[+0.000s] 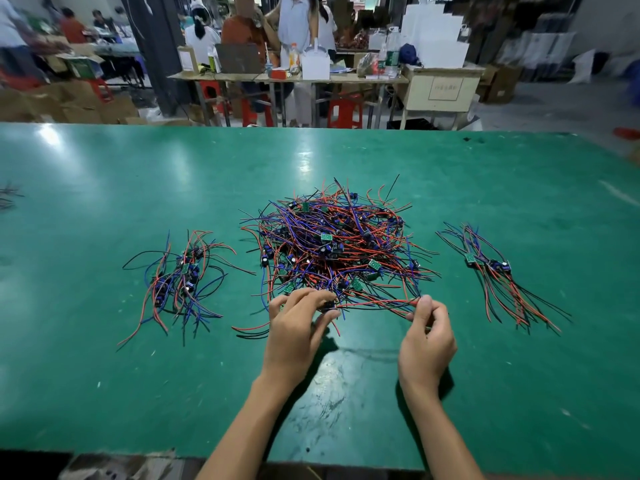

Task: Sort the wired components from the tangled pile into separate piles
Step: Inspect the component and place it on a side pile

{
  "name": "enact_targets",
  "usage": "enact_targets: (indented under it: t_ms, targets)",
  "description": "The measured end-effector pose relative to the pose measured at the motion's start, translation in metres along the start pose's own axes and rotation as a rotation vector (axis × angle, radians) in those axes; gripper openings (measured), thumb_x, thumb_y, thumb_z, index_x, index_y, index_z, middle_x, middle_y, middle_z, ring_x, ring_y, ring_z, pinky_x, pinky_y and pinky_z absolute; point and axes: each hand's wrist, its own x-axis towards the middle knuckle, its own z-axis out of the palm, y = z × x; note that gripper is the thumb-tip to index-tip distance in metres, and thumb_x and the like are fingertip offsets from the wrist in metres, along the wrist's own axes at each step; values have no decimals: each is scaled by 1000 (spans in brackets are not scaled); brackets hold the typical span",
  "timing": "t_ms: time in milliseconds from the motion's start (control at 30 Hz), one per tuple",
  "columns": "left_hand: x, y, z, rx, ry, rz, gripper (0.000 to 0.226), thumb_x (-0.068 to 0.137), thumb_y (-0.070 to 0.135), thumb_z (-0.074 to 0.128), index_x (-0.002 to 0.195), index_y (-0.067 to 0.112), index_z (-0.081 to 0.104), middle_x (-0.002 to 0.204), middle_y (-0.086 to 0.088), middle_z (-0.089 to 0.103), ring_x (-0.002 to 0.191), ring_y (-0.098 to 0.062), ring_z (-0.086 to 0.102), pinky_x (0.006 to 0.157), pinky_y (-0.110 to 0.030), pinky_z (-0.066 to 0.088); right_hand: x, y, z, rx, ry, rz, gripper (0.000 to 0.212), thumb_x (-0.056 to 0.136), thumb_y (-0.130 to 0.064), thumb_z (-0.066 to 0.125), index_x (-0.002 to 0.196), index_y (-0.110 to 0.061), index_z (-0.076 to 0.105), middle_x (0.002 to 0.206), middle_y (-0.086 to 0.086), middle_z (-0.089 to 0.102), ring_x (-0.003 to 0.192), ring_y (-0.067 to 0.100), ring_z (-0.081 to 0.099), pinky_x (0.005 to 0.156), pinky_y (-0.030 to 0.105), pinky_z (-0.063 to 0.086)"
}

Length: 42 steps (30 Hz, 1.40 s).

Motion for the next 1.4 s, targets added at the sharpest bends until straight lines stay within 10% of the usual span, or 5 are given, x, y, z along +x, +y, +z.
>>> enact_targets:
  t_ms: [467,667,933,1167,1400]
  targets:
    - [-16,-2,-1,-317,215,39,55,89,9,75,130,29,44,112,2,71,98,-21,73,83,-52,58,1,3,2,77,4,38,28,108,-33,47,83,-36,59,73,-8,63,70,-2,58,64,9,39]
    - [-16,6,1,-385,333,145,58,85,6,81,129,30,52,126,18,64,98,-26,74,76,-53,60,2,8,2,115,19,76,25,107,-31,49,84,-33,59,73,-5,64,68,13,56,71,35,44]
    - [22,35,-18,-432,396,108,47,85,12,83,120,34,62,112,17,69,92,-22,71,78,-43,57,2,10,5,-314,-218,-144,10,96,-27,69,99,-22,77,102,-2,72,93,19,50,81,25,34]
    - [9,25,2,-80,183,273,11,93,16,72,101,8,73,84,0,70,71,-23,60,70,-37,51,-13,-7,0,270,-665,-15,26,97,-39,58,113,-25,74,90,-7,73,80,7,65,70,23,49]
    - [-6,32,7,-250,-94,32,47,85,33,77,124,28,51,106,9,70,84,-12,62,78,-24,51,-7,3,3,375,-644,101,21,93,-32,64,94,-17,78,78,1,73,70,8,64,66,20,52]
